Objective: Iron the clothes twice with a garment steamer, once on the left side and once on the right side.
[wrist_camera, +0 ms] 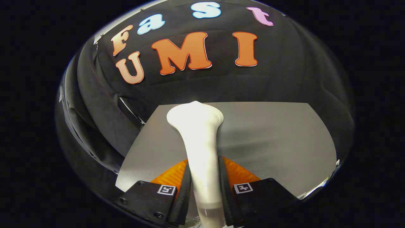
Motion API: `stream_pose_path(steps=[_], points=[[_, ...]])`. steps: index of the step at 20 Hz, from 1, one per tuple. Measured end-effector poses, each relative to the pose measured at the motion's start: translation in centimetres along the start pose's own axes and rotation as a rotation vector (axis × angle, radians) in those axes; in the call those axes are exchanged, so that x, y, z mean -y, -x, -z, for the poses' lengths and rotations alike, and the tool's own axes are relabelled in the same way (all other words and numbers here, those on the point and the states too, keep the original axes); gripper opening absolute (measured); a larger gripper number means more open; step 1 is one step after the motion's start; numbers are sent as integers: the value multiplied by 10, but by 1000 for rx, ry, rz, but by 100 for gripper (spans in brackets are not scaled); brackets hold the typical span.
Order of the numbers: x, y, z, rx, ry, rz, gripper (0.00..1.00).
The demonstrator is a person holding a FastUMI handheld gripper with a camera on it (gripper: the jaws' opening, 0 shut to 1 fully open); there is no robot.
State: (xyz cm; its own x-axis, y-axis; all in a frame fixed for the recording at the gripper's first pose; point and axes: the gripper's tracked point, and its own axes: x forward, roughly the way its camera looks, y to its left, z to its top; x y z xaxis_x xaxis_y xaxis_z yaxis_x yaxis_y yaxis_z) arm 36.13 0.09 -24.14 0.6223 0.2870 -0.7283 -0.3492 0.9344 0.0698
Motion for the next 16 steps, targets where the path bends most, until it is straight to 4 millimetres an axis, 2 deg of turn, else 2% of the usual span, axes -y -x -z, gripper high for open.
stream_pose_path(steps=[3,6,7,9,10,11,16], points=[[-1,1,0,-4,13,13,53],[4,2,0,13,40,35,47],[4,3,1,6,21,37,43],[3,4,1,24,-29,42,43],[3,10,1,39,-60,50,38],[3,10,-1,55,-87,57,38],[-15,55,-1,158,-153,79,38]])
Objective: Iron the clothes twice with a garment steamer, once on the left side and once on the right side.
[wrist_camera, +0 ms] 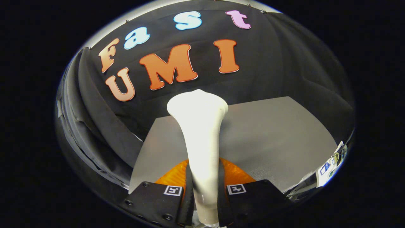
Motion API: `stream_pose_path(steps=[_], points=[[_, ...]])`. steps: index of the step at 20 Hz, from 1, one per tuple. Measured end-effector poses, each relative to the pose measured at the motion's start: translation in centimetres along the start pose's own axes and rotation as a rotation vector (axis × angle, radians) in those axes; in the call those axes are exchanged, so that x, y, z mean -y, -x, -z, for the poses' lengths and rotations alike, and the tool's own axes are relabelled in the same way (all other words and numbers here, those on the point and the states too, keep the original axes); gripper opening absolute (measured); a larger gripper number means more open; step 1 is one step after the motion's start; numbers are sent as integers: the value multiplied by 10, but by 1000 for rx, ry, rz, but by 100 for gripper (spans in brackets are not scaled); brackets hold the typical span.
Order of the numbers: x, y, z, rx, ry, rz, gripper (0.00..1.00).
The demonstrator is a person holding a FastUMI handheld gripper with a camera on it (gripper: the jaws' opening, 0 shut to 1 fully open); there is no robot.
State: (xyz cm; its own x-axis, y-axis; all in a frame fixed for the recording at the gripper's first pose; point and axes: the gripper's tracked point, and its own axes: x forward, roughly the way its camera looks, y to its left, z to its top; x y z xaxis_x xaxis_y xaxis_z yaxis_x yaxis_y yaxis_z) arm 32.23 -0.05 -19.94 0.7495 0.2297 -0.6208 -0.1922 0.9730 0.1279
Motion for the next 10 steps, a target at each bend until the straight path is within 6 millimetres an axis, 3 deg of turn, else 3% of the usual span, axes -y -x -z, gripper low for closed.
stream_pose_path(steps=[5,10], points=[[-22,53,-8,121,-51,32,38],[-59,105,-15,230,-84,67,38]])
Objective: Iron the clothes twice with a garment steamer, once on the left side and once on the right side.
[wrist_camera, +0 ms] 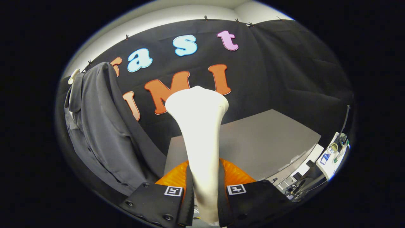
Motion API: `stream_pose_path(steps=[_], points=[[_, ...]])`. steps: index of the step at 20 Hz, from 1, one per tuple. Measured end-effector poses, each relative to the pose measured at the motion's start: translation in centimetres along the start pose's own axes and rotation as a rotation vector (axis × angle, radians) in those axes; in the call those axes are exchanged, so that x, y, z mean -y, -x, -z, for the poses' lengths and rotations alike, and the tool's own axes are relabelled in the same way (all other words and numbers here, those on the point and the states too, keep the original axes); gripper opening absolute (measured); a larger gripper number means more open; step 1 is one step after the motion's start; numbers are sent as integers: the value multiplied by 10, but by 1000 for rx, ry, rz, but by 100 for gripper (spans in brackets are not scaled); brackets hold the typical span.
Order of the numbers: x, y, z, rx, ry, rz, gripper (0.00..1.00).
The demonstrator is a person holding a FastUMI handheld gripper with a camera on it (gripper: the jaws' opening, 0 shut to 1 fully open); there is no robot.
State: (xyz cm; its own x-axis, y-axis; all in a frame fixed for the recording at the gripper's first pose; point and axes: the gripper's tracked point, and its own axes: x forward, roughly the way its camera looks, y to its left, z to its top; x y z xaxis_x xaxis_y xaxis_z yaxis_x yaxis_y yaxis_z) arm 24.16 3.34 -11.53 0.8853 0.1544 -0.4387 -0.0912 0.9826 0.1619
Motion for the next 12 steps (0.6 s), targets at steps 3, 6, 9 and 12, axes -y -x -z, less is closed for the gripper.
stream_pose_path(steps=[3,6,9,12], points=[[-29,30,-5,62,5,10,37],[-55,64,-6,115,36,13,37],[-84,89,-9,157,38,6,37],[-114,111,-15,201,47,2,37]])
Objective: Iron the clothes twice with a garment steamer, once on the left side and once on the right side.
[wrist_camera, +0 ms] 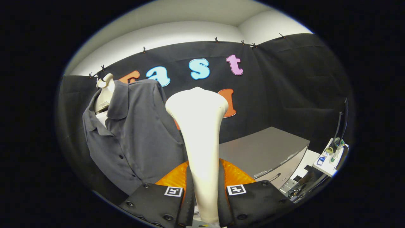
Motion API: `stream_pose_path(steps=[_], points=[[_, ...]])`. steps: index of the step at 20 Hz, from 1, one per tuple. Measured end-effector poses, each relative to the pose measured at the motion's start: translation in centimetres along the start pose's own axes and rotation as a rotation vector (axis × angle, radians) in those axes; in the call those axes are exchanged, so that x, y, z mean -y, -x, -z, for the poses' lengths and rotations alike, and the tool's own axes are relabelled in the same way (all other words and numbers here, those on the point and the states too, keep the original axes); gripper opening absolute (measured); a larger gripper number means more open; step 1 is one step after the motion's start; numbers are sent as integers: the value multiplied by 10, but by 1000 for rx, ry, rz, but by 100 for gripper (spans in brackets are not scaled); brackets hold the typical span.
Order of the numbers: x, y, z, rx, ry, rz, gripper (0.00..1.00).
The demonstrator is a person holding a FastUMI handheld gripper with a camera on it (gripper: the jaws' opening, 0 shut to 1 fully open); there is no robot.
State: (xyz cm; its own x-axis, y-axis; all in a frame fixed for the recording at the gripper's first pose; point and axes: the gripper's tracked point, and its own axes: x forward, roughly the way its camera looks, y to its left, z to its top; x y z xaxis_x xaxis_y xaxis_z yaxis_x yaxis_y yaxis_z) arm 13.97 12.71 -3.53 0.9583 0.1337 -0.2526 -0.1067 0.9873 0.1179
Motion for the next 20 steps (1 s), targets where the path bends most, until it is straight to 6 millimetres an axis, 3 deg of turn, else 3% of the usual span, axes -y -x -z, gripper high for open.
stream_pose_path(steps=[4,7,13,20], points=[[-43,5,-15,38,31,-19,37],[-71,0,-12,29,40,-50,37],[-120,-21,12,-10,94,-75,37],[-151,-44,48,-78,147,-92,37]])
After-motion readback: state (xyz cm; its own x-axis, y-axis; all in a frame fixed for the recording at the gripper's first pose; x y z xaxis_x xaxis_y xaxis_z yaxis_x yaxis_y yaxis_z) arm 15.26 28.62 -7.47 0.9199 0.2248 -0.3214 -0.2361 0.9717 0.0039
